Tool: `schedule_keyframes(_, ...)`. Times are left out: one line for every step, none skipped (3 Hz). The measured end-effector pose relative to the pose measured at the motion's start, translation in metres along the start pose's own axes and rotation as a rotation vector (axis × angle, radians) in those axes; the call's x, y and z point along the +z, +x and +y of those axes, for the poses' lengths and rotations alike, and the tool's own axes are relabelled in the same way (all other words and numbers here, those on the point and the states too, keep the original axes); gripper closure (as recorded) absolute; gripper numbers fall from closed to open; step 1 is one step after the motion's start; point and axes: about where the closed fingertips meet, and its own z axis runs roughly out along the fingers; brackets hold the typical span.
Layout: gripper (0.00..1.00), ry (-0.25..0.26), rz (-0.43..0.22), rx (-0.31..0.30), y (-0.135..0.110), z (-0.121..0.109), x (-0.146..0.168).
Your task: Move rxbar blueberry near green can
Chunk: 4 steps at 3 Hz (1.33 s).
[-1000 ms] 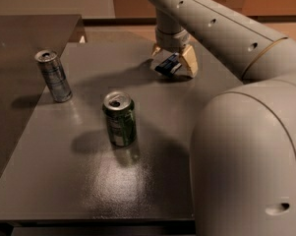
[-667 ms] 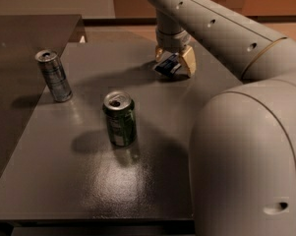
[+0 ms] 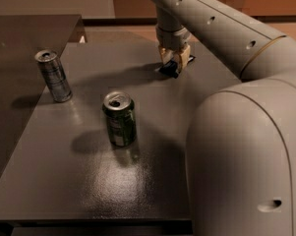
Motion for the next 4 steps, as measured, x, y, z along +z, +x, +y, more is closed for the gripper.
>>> schedule_keyframes(1.0, 0.0, 0.0, 0.0, 0.0, 0.0, 0.0)
schedule_keyframes(1.0, 0.058, -0.023, 0.03, -0.012, 0.005, -0.027)
schedule_keyframes(1.0, 0.111, -0.062, 0.047, -0.035, 0.014, -0.06)
schedule_keyframes(1.0, 0.138, -0.102, 0.033, -0.064, 0.02, -0.081)
